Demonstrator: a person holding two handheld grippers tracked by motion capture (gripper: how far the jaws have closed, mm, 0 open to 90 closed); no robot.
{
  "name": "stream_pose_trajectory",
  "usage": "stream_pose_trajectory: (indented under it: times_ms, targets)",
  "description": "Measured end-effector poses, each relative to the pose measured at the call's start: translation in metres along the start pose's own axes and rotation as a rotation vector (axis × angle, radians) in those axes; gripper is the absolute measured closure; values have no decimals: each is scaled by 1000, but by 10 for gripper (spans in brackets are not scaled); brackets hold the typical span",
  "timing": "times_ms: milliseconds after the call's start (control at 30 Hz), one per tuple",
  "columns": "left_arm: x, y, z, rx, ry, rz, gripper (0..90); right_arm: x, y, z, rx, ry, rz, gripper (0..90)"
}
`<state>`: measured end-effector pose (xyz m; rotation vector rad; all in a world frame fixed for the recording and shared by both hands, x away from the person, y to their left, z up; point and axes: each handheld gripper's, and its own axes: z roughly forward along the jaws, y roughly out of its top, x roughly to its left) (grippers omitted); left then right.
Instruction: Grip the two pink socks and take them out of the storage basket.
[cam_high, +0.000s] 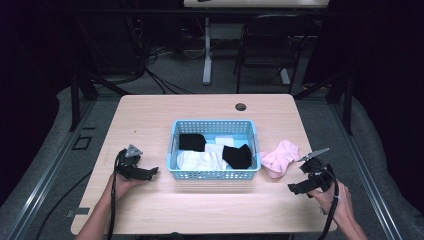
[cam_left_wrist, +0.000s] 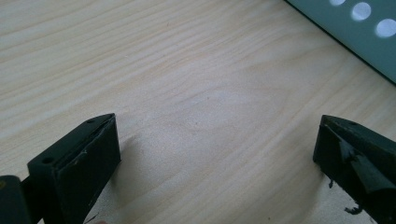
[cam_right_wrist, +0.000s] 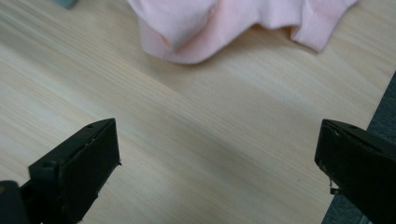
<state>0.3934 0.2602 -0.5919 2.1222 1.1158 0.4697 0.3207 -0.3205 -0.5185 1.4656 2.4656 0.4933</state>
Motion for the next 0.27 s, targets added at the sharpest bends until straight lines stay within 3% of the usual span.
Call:
stream_pose_trajectory:
  times_ms: [67, 267]
  targets:
    - [0, 0, 0, 0, -1, 0, 5, -6, -4, 8, 40, 16, 14, 0]
    - [0, 0, 0, -1, -2, 0, 5, -15, -8, 18, 69, 10, 47, 0]
